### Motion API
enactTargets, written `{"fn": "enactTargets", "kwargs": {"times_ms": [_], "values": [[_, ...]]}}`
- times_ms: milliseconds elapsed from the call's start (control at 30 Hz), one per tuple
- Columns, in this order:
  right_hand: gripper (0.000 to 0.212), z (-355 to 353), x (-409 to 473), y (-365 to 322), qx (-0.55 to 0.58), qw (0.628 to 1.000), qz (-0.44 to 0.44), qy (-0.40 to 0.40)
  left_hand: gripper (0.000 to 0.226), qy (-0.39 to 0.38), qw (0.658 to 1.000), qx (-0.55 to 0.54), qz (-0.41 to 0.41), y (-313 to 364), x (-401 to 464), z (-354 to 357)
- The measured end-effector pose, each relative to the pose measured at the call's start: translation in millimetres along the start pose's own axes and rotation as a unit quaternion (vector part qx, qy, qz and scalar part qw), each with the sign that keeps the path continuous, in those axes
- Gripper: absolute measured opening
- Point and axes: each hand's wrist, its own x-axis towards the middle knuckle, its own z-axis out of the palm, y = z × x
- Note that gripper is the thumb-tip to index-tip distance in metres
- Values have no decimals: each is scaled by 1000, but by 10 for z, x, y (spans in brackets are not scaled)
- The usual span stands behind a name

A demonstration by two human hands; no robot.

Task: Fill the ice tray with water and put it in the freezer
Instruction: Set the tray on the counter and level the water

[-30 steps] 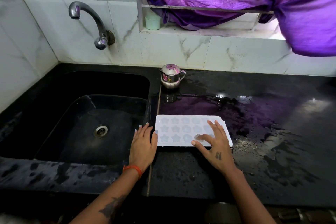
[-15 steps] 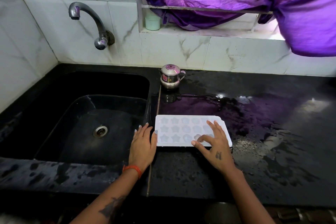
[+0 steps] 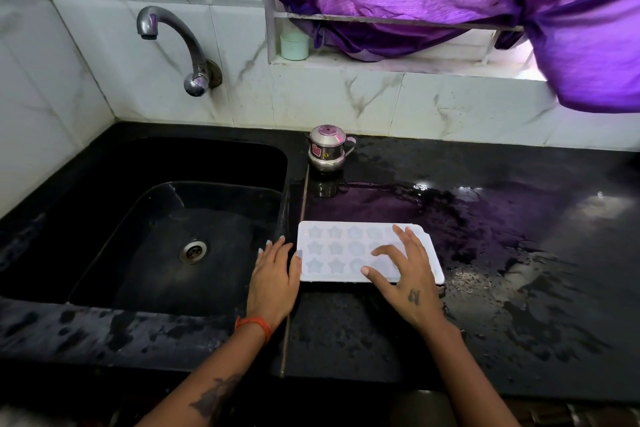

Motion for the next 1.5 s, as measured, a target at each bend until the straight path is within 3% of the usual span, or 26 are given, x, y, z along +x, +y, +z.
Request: {"fn": "enactTargets", "kwargs": {"times_ms": [333,1033,1500], "values": [[35,176,79,-48,-36,997,-64,-25,45,1,1000,4,-1,-2,-2,-3],[42,210,26,-15,-39,997,-54,-24,44,1,1000,-4,-3,8,-5,-7],[35,209,36,-7,-7,998,-51,-31,44,2,1000,4,-8,21,-2,-5]]}}
